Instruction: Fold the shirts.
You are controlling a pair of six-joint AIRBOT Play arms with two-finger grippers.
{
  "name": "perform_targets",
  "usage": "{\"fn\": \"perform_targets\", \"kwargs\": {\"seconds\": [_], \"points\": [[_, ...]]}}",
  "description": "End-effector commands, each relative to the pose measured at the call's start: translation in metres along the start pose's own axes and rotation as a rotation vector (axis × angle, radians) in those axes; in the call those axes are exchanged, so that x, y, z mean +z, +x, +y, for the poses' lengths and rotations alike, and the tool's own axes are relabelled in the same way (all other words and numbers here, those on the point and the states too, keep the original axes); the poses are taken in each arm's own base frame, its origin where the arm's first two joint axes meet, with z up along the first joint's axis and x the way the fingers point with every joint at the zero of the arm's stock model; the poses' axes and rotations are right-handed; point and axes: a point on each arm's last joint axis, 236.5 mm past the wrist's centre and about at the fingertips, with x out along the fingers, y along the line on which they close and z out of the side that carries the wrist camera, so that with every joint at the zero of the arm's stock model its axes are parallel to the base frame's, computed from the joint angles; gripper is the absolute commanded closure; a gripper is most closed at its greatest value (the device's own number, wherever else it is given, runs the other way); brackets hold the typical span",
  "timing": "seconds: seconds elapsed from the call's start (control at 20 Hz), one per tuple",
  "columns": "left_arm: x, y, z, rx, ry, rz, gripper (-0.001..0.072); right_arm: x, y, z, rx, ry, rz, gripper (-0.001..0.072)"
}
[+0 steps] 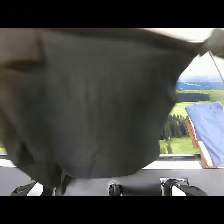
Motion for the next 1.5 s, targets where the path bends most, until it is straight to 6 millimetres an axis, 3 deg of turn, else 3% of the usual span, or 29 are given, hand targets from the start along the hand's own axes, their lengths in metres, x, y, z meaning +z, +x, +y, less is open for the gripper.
{"fn": "perform_targets", "kwargs": {"seconds": [0.0,0.1,0.2,0.3,0.4,0.5,0.55,0.6,0.65,0.7,0.75,0.8,0.85,1.0,1.1,1.2,1.3,1.45], "points": [[-0.158,0.092,0.052,0.017,-0.074,0.353,0.0679,-0.084,0.141,-0.034,-0.030,0.082,0.316,0.0677],[-0.259,0.136,0.072,0.036,-0.111,0.504,0.0678,-0.120,0.207,-0.046,-0.037,0.168,0.409,0.0676],[-0.338,0.161,0.080,0.051,-0.146,0.631,0.0678,-0.156,0.250,-0.050,-0.034,0.261,0.497,0.0676],[-0.398,0.171,0.073,0.031,-0.169,0.763,0.0678,-0.179,0.270,-0.051,-0.029,0.310,0.557,0.0676],[-0.435,0.172,0.061,0.006,-0.196,0.846,0.0678,-0.185,0.278,-0.053,-0.032,0.316,0.562,0.0676],[-0.448,0.173,0.048,-0.016,-0.213,0.877,0.0675,-0.179,0.281,-0.054,-0.031,0.315,0.534,0.0674],[-0.446,0.173,0.045,-0.022,-0.211,0.875,0.0617,-0.177,0.280,-0.052,-0.025,0.315,0.533,0.0668],[-0.438,0.172,0.044,-0.033,-0.210,0.878,0.0374,-0.173,0.275,-0.051,-0.021,0.300,0.533,0.0528],[-0.427,0.168,0.044,-0.049,-0.211,0.898,0.0143,-0.166,0.264,-0.053,-0.017,0.260,0.541,0.0242],[-0.413,0.158,0.051,-0.062,-0.201,0.941,0.0119,-0.161,0.250,-0.056,-0.003,0.197,0.558,0.0169],[-0.403,0.141,0.066,-0.058,-0.178,1.014,0.0165,-0.159,0.233,-0.065,-0.006,0.168,0.590,0.0168],[-0.399,0.120,0.084,-0.040,-0.165,1.095,0.0364,-0.161,0.217,-0.079,-0.018,0.179,0.624,0.0169],[-0.398,0.097,0.101,-0.016,-0.188,1.170,0.0409,-0.168,0.199,-0.099,-0.036,0.211,0.680,0.0173],[-0.425,0.029,0.132,0.059,-0.400,1.358,0.0407,-0.211,0.149,-0.141,-0.088,0.385,0.909,0.0245],[-0.463,-0.011,0.130,0.078,-0.518,1.455,0.0369,-0.241,0.125,-0.142,-0.076,0.408,1.057,0.0245],[-0.499,-0.044,0.115,0.026,-0.565,1.541,0.0312,-0.256,0.121,-0.135,-0.055,0.412,1.090,0.0242],[-0.526,-0.056,0.109,0.019,-0.588,1.553,0.0311,-0.265,0.122,-0.132,-0.056,0.410,1.076,0.0236],[-0.540,-0.043,0.101,-0.008,-0.617,1.467,0.0311,-0.273,0.118,-0.130,-0.038,0.388,1.088,0.0205]]}}
